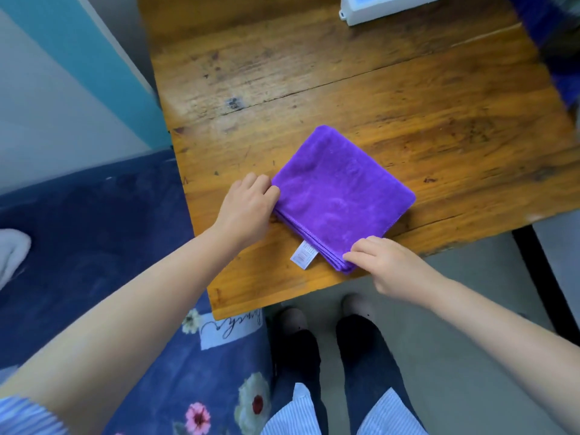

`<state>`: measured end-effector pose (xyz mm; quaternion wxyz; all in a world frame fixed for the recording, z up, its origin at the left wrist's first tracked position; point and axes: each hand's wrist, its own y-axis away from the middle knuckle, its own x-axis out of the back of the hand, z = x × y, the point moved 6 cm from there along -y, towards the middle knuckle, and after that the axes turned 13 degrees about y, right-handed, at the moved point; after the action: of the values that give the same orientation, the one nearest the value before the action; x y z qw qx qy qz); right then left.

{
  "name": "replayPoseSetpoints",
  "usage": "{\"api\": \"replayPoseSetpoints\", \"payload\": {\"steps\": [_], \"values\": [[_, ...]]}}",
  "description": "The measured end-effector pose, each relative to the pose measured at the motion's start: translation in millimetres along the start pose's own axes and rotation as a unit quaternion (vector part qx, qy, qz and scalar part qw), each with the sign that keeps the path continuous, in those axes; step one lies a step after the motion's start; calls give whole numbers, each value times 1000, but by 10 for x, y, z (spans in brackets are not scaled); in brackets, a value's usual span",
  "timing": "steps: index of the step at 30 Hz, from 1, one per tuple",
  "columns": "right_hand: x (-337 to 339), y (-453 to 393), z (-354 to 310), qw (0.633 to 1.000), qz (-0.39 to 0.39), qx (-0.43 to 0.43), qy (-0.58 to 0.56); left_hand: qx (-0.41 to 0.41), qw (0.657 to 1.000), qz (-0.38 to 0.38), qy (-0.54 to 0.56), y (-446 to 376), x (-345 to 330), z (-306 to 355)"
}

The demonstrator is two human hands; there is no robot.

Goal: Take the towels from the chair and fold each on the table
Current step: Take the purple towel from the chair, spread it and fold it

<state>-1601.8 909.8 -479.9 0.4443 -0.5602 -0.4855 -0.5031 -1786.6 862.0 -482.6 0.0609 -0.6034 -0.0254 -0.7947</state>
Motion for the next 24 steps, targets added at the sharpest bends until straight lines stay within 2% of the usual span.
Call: {"api": "replayPoseSetpoints", "payload": {"steps": [2,4,7,8,10,13,15,16,18,21,23,24], "values": [[187,-103,200,999,30,-17,-22,53,997,39,40,35,33,115],[308,-297,470,995,73,-63,-9,138,984,26,106,70,-55,272],[308,-738,766,993,82,-86,28,243,963,0,118,89,-252,476],[262,-906,798,995,67,-65,44,272,954,-4,129,92,-334,524],[110,-1172,735,997,-21,-5,76,325,932,-46,152,137,-503,569],[-152,-1262,650,980,-146,87,104,358,927,-52,103,160,-493,637],[-249,-1249,745,976,-166,96,106,372,916,-93,117,213,-645,616],[-275,-1251,833,979,-166,76,94,369,916,-93,125,218,-682,614],[-306,-1248,1102,982,-183,-8,51,357,926,-44,113,205,-640,617],[-278,-1131,1492,974,-194,-109,30,382,913,-71,121,210,-684,603],[-198,-1001,1636,979,-158,-128,2,380,919,-60,83,171,-608,622],[-119,-938,1640,986,-115,-117,-15,363,929,-30,66,157,-581,629]]}}
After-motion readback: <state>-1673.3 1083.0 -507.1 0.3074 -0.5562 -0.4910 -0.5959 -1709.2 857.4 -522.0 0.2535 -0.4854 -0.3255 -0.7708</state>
